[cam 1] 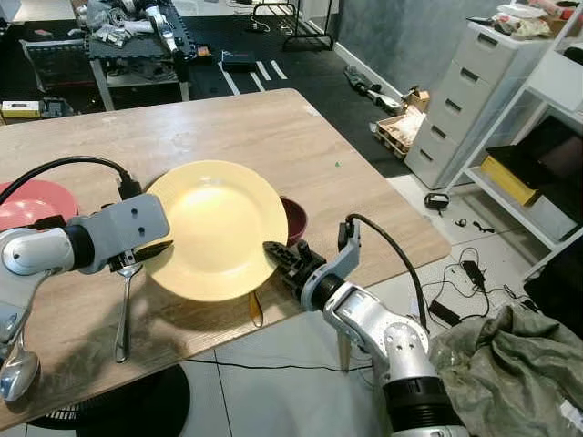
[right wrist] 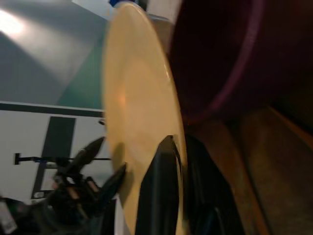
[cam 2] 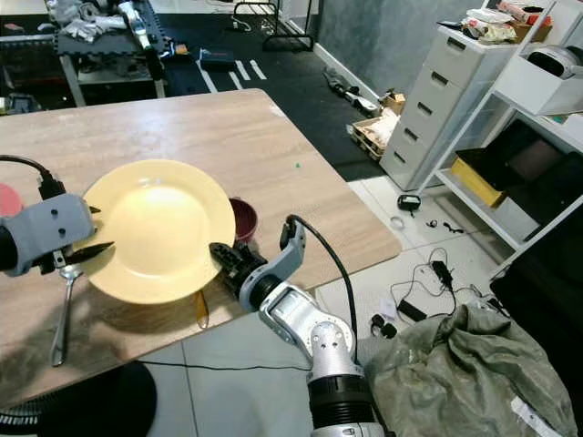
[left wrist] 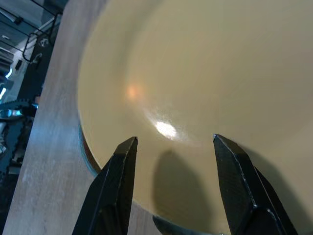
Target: Setting the table
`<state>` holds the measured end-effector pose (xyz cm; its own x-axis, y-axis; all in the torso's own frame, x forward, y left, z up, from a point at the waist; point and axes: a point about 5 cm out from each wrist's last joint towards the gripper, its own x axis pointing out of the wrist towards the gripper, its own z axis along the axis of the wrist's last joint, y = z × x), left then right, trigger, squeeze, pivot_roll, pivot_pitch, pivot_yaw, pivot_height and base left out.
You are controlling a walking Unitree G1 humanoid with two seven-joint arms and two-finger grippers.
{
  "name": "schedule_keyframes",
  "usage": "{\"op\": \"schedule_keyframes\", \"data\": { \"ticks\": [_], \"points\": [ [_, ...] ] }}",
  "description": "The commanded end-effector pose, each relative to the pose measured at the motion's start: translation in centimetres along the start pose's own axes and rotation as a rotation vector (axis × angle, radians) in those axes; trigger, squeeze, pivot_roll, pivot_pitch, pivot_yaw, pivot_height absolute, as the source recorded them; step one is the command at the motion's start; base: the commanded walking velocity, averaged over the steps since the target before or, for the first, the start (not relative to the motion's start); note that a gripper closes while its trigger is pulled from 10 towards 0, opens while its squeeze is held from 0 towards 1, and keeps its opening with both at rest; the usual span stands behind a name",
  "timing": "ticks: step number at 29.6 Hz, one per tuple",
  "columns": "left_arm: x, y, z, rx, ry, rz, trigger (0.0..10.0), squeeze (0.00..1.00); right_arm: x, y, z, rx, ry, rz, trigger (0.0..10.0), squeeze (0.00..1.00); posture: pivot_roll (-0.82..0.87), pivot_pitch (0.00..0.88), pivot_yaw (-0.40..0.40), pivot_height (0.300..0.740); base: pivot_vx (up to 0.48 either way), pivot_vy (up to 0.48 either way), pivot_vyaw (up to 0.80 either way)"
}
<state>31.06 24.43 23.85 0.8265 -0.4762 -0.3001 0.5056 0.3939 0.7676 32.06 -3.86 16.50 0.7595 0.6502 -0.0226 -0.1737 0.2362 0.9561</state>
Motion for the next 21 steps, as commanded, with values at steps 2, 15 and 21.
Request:
{"op": "schedule_keyframes", "data": {
  "ticks": [2,15,21],
  "points": [
    [0.1,-0.5,-0.2,-0.007,0.007,-0.014,10.0,0.00,3.1,7.0,-4.1,0.133,0.076,0.243,0.0,0.00,0.17,0.071,-0.017,0.740,0.000,0.000,0.00],
    [0.4,-0.6,-0.1,-0.009,0.002,-0.013,10.0,0.00,2.9,8.1,-3.0,0.122,0.031,0.276,0.0,0.00,0.16,0.074,-0.013,0.740,0.000,0.000,0.00],
    [0.5,-0.6,0.0,-0.009,-0.001,-0.012,10.0,0.00,2.4,8.3,-3.6,0.060,0.080,0.305,1.5,0.00,0.16,0.074,-0.014,0.740,0.000,0.000,0.00]
  ]
}}
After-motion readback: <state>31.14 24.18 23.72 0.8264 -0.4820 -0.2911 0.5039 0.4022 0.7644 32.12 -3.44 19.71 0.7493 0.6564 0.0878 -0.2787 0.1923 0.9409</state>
